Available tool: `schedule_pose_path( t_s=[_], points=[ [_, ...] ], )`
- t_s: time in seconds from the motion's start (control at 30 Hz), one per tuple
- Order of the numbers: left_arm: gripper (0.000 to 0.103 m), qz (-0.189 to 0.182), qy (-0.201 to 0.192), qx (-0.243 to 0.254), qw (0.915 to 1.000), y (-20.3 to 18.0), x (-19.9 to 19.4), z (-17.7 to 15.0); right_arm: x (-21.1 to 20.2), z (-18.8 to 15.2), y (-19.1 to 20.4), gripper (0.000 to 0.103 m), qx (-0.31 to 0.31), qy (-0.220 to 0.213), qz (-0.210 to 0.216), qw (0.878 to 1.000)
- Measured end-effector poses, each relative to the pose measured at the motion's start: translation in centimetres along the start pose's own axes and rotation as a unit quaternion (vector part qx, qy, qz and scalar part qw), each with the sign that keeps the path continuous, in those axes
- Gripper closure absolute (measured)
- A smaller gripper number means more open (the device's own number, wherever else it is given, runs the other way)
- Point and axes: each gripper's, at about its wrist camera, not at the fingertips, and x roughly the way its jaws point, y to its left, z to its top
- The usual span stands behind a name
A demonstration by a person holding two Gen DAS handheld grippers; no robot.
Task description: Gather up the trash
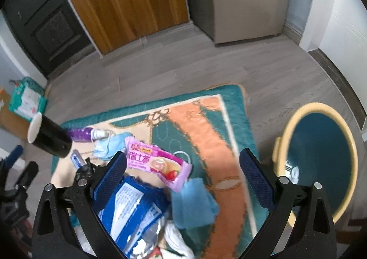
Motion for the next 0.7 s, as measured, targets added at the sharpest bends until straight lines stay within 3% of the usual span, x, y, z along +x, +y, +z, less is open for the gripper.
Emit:
schedule_pose_path(
  t_s=[0.27,0.47,0.6,0.67,0.7],
  points=[
    [0.006,0.013,0.051,-0.005,0.9986,1.9,3.6,-1.4,4.8,-0.7,2.5,0.005,-0.064,0.052,-0.017,0.996],
    [0.006,0.008,0.066,-0.004,0.9978,1.7,4.7,-1.6,7.5,-1.0,1.9,0.012,-0.044,0.083,-0.015,0.995],
    [0.006,0.007,0.071,0.009,0.9974,1.1,4.8,-1.7,9.0,-1.6,2.1,0.026,-0.059,0.106,-0.014,0.992],
    [0.006,0.007,0.073,0.012,0.9973,0.9,5.0,-1.7,9.4,-1.9,2.6,0.039,-0.070,0.118,-0.005,0.991],
    [0.006,0.007,0.074,0.014,0.9971,0.8,5.0,-1.8,9.5,-2.0,2.8,0.050,-0.073,0.121,0.003,0.990]
  ],
)
